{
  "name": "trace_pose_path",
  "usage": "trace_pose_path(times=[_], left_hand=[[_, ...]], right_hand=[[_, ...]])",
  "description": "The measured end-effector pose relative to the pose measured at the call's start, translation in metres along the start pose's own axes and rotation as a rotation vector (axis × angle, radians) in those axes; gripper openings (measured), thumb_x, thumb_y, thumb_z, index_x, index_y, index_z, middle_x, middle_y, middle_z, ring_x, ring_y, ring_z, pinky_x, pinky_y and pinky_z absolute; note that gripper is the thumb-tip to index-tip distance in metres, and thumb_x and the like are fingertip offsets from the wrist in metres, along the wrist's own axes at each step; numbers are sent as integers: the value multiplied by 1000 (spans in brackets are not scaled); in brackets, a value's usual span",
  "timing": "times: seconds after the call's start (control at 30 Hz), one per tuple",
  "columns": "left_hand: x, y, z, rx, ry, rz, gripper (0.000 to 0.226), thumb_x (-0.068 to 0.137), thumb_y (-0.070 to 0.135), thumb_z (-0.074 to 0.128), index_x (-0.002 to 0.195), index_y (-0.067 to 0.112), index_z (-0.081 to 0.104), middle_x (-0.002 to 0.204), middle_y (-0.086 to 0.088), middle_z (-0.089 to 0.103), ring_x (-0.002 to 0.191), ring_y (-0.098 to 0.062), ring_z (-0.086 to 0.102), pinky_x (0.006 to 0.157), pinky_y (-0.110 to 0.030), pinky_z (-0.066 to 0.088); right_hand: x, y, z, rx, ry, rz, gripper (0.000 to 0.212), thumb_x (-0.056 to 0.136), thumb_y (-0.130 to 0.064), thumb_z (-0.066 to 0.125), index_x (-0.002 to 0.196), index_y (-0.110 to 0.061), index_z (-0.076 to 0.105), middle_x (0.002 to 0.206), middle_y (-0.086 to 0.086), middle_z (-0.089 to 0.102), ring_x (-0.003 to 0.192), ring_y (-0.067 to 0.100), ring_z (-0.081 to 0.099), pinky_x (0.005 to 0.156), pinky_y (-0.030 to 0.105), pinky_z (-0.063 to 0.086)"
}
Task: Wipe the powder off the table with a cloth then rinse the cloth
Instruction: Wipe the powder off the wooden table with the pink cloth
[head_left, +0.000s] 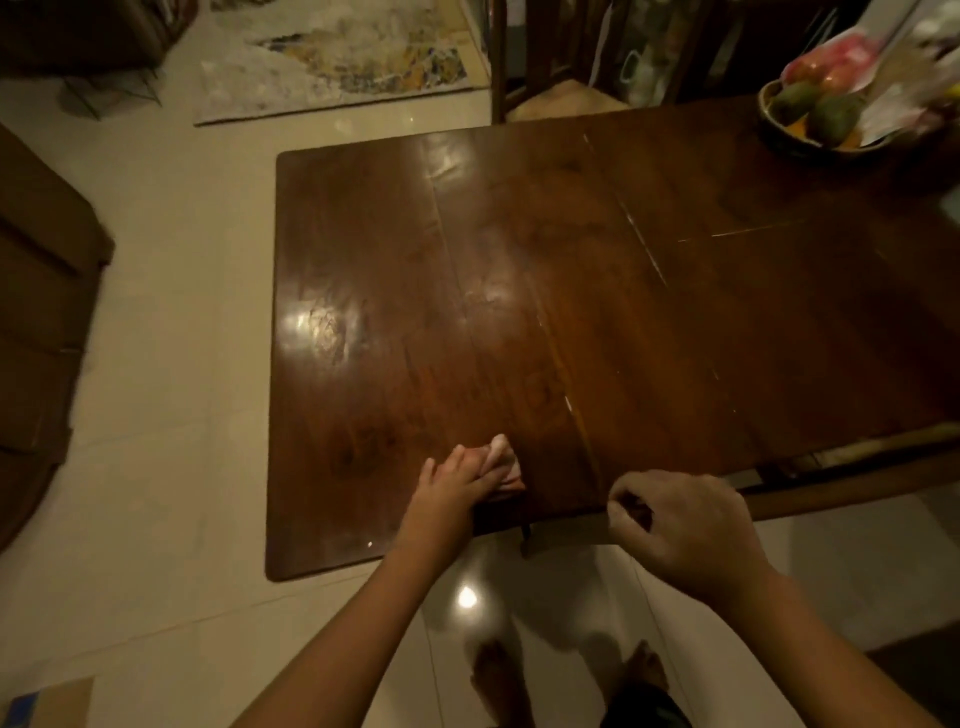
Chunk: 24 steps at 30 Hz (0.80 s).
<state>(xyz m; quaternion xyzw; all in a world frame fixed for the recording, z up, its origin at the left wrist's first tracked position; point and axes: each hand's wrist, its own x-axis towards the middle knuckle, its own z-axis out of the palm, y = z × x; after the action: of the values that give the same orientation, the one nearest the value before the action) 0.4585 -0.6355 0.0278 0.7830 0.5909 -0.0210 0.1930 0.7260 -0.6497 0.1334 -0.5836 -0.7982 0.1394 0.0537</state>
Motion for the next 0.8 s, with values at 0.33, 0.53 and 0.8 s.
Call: trace_pose_path(times=[0.33,0.53,0.8], left_hand=[[118,50,-21,-96,33,-210,75,91,0,41,156,29,16,164,-10,10,149,-41,5,120,-55,9],[149,126,-7,86,-100,287,77,94,3,45,155,37,14,163,-3,12,150,-35,7,120,-51,8],[254,115,-26,-78,91,-80,69,87,1,47,150,28,36,155,-10,33,140,-42,29,114,-55,26]], right_hand=[[-11,62,-15,-134,80,162,50,94,-60,22,74,-32,59,62,-15,53,59,3,46,65,29,26],[-3,102,-27,-135,35,300,41,86,-57,25,74,-33,56,60,-13,53,54,4,50,59,28,45],[0,98,-31,-81,-31,302,52,81,-57,16,85,-34,62,62,-10,56,57,5,51,60,27,33]])
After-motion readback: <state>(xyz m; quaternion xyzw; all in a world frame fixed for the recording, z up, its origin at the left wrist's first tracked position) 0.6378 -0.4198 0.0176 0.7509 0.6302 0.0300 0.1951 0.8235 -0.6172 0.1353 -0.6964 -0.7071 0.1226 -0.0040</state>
